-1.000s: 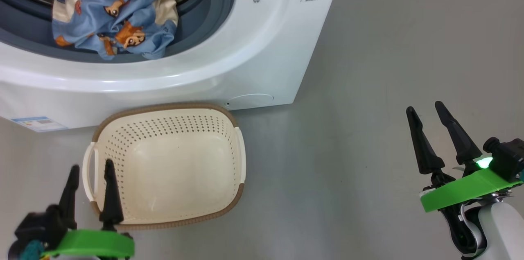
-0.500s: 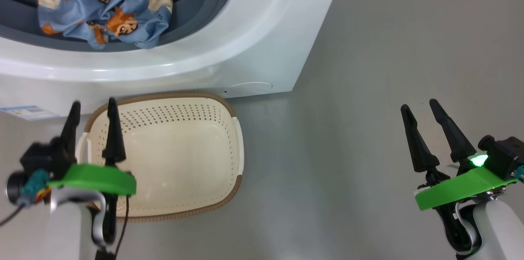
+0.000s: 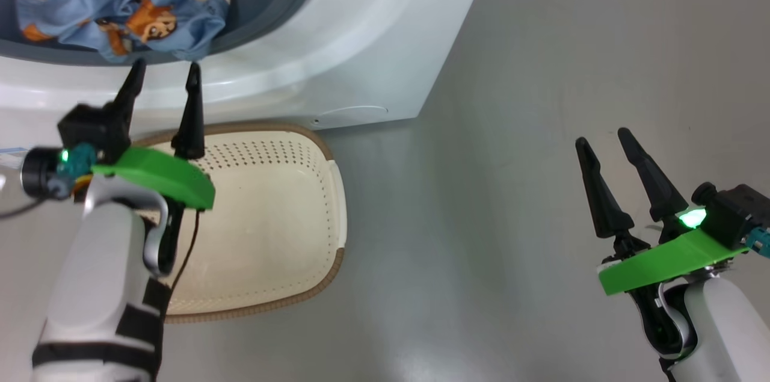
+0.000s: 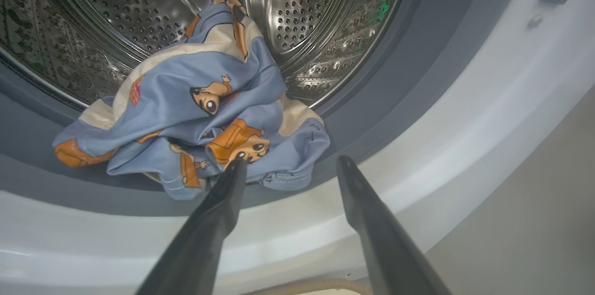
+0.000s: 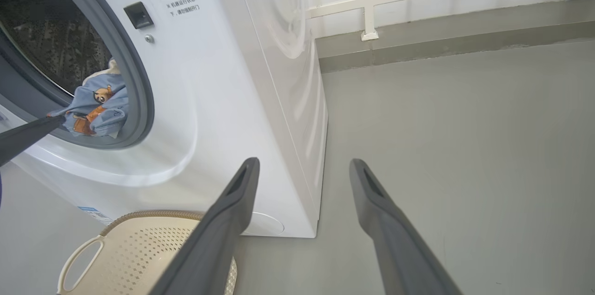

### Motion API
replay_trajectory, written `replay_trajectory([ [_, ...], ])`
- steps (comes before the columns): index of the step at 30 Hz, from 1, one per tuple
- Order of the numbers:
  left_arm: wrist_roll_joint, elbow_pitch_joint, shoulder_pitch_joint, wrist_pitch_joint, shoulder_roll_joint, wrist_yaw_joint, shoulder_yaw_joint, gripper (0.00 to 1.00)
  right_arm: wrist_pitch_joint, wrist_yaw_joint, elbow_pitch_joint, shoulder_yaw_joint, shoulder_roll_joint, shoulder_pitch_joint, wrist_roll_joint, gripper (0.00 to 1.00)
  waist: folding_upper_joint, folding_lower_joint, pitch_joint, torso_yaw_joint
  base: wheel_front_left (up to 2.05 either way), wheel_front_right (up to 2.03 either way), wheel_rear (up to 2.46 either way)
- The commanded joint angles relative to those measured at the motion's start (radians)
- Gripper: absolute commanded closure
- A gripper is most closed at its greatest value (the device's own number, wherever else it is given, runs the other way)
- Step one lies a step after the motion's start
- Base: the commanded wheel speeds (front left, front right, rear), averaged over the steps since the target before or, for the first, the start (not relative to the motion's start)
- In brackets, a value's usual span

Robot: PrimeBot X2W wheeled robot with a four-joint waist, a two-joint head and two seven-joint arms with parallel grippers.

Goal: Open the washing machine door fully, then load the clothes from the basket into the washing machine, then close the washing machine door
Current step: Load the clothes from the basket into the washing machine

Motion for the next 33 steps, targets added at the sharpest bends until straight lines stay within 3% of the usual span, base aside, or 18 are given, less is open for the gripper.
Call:
replay_trajectory([
  [1, -0.009, 0.012, -0.044, -0.005, 0.038, -0.002, 0.009, 0.00, -0.005, 0.001, -0.023, 0.022, -0.006, -0.007, 0.002, 0.00, 0.0000, 0.0000, 0.013, -0.011, 0.00, 0.00, 0.00],
  [20, 0.004, 0.402, -0.351, -0.005, 0.109, -0.002, -0.087, 0.00, -0.005, 0.001, -0.024, 0.030, 0.006, -0.055, 0.011, 0.00, 0.0000, 0.0000, 0.077, -0.060, 0.00, 0.00, 0.00],
  [21, 0.007, 0.417, -0.362, -0.005, 0.110, -0.002, -0.090, 0.22, -0.005, 0.001, -0.024, 0.030, 0.006, -0.056, 0.011, 0.00, 0.0000, 0.0000, 0.078, -0.062, 0.00, 0.00, 0.00],
  [22, 0.007, 0.417, -0.362, -0.005, 0.110, -0.002, -0.090, 0.22, -0.005, 0.001, -0.024, 0.030, 0.006, -0.056, 0.011, 0.00, 0.0000, 0.0000, 0.078, -0.062, 0.00, 0.00, 0.00],
  [23, 0.011, 0.430, -0.374, -0.005, 0.113, -0.002, -0.092, 0.56, -0.005, 0.001, -0.025, 0.030, 0.006, -0.058, 0.011, 0.00, 0.0000, 0.0000, 0.080, -0.063, 0.00, 0.00, 0.00],
  [25, 0.019, 0.451, -0.393, -0.005, 0.115, 0.002, -0.097, 1.00, -0.005, 0.001, -0.026, 0.030, 0.007, -0.060, 0.010, 0.00, 0.0000, 0.0000, 0.084, -0.064, 0.00, 0.00, 0.00],
  [33, 0.019, 0.502, -0.454, -0.005, 0.127, 0.008, -0.092, 1.00, -0.005, 0.001, -0.032, 0.023, 0.015, -0.067, 0.009, 0.00, 0.0000, 0.0000, 0.103, -0.072, 0.00, 0.00, 0.00],
])
